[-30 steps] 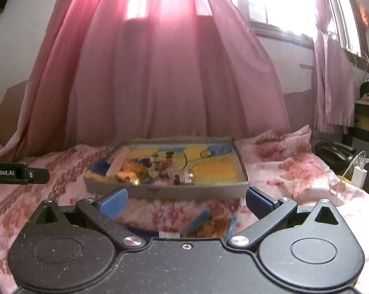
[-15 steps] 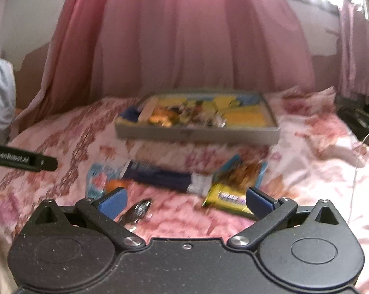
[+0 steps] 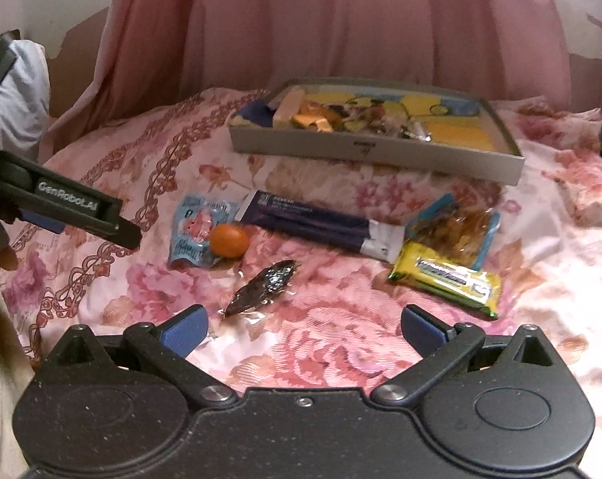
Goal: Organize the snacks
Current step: 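Move both tools back toward the remaining snacks on the bedspread, then grasp the blue fish-print packet with the left tool while the right tool grasps the jerky packet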
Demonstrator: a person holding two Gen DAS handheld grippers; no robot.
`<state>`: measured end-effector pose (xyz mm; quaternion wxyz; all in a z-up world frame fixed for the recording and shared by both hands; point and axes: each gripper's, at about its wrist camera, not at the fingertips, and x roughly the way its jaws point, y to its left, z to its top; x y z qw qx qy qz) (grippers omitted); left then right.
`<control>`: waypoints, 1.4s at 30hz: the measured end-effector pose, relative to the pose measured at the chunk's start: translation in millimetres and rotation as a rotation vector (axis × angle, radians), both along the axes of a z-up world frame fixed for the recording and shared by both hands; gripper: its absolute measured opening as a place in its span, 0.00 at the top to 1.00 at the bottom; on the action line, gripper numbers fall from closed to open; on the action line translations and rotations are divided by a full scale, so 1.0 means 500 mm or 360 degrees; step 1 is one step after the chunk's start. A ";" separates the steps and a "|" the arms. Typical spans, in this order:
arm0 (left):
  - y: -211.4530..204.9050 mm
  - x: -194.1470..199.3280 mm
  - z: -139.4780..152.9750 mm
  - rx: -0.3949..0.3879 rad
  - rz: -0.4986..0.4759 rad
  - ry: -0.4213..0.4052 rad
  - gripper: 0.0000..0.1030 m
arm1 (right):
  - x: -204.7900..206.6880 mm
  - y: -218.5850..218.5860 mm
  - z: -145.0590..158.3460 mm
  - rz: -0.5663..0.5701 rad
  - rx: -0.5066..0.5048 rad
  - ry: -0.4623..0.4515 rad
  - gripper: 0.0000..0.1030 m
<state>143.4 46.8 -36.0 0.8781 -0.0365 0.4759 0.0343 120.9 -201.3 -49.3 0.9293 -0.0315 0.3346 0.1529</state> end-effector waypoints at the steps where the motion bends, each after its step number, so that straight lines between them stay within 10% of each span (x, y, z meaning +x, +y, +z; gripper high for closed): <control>1: 0.001 0.010 -0.006 0.0009 -0.0005 0.0029 0.01 | 0.005 0.003 -0.002 0.0003 0.0001 0.0012 0.01; 10: -0.011 0.073 -0.038 0.0135 -0.0114 0.0090 0.01 | 0.060 0.030 -0.027 -0.0003 0.0025 0.0142 0.01; 21: 0.038 0.106 -0.067 -0.0112 0.0082 0.0178 0.01 | 0.138 0.074 -0.077 -0.0076 0.0196 0.0340 0.01; 33: -0.008 0.125 -0.088 -0.0035 -0.0059 0.0150 0.01 | 0.144 0.087 -0.105 -0.0151 -0.0138 0.0260 0.01; 42: -0.061 0.125 -0.093 0.0084 -0.0227 0.0029 0.23 | 0.132 0.073 -0.097 -0.0145 -0.0114 0.0212 0.10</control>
